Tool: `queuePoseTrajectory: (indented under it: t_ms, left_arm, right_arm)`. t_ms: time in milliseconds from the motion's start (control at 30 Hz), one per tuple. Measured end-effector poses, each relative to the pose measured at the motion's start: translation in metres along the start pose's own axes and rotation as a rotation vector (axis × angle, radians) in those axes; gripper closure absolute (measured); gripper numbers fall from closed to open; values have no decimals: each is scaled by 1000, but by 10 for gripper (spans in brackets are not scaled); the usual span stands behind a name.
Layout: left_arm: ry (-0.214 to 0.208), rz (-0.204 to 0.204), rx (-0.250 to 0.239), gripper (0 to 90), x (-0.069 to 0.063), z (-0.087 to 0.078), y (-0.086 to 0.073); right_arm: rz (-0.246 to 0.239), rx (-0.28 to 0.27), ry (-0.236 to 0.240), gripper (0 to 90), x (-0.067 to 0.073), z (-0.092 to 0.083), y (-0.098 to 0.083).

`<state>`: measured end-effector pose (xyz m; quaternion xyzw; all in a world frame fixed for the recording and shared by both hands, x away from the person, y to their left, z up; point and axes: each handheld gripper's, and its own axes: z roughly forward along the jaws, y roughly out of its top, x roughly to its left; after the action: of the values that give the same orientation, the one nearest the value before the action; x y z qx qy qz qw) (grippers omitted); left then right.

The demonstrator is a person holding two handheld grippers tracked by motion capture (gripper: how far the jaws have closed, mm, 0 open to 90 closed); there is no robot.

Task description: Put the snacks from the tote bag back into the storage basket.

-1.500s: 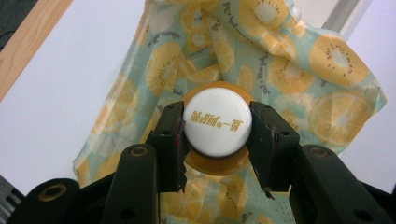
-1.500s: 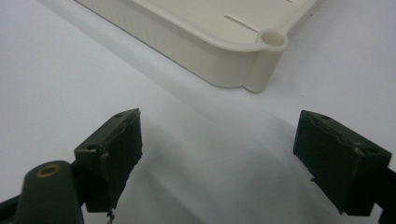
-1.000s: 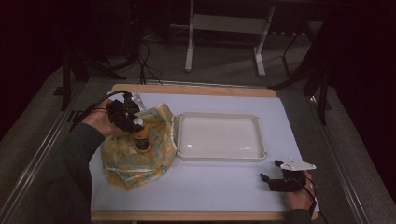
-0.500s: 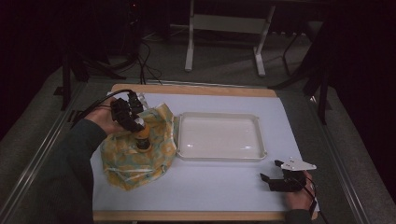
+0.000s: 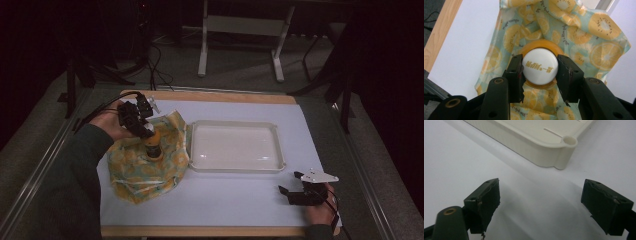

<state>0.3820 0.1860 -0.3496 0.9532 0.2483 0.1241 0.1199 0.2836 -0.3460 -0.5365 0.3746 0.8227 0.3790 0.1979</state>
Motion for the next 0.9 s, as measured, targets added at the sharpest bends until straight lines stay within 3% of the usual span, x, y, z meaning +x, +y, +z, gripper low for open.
queuePoseTrajectory:
  t_ms: [900]
  left_arm:
    - [25, 36, -15, 591, -7, -30, 14]
  right_arm:
    - [-1, -2, -1, 151, 0, 0, 0]
